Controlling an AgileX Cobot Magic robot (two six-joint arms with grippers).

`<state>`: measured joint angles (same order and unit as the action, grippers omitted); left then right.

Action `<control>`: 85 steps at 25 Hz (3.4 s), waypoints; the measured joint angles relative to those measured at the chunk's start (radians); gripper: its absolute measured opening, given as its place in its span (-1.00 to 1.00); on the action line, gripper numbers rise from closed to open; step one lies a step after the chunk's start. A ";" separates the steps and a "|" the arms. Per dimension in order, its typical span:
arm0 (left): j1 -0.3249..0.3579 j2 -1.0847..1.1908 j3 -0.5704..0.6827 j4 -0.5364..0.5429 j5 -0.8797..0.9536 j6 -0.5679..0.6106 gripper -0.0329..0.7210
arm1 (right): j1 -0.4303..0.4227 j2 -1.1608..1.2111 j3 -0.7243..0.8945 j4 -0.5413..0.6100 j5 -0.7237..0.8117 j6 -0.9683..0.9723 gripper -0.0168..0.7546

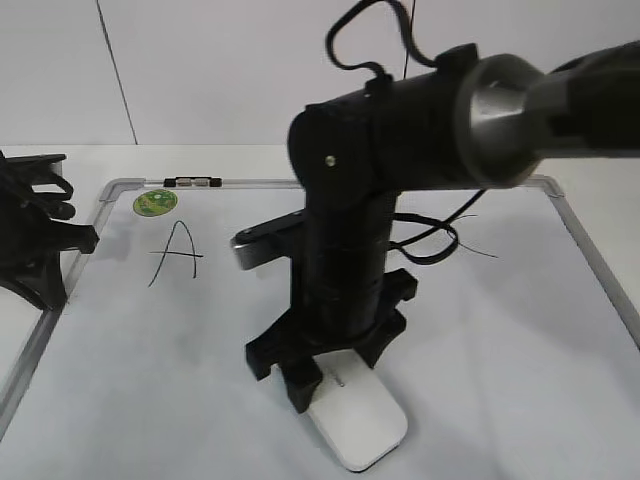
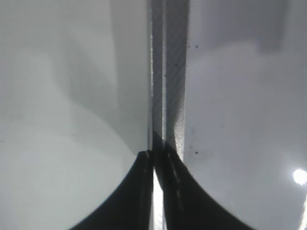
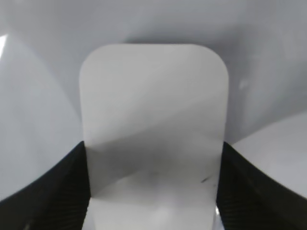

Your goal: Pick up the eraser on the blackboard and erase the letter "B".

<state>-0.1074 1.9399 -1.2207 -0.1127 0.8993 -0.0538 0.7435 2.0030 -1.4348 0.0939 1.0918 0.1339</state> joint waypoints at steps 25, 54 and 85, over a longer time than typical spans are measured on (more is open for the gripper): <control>0.000 0.001 0.000 0.000 0.002 0.000 -0.83 | -0.097 0.088 -0.150 -0.102 0.108 0.000 0.44; 0.000 0.001 -0.001 0.002 0.006 0.000 -0.83 | 0.107 0.090 -0.154 -0.014 0.091 -0.110 0.44; 0.000 0.001 -0.001 0.000 0.009 0.000 -0.83 | -0.204 0.081 -0.156 -0.004 0.052 -0.108 0.44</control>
<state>-0.1074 1.9413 -1.2214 -0.1128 0.9085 -0.0538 0.5396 2.0842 -1.5911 0.0902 1.1435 0.0255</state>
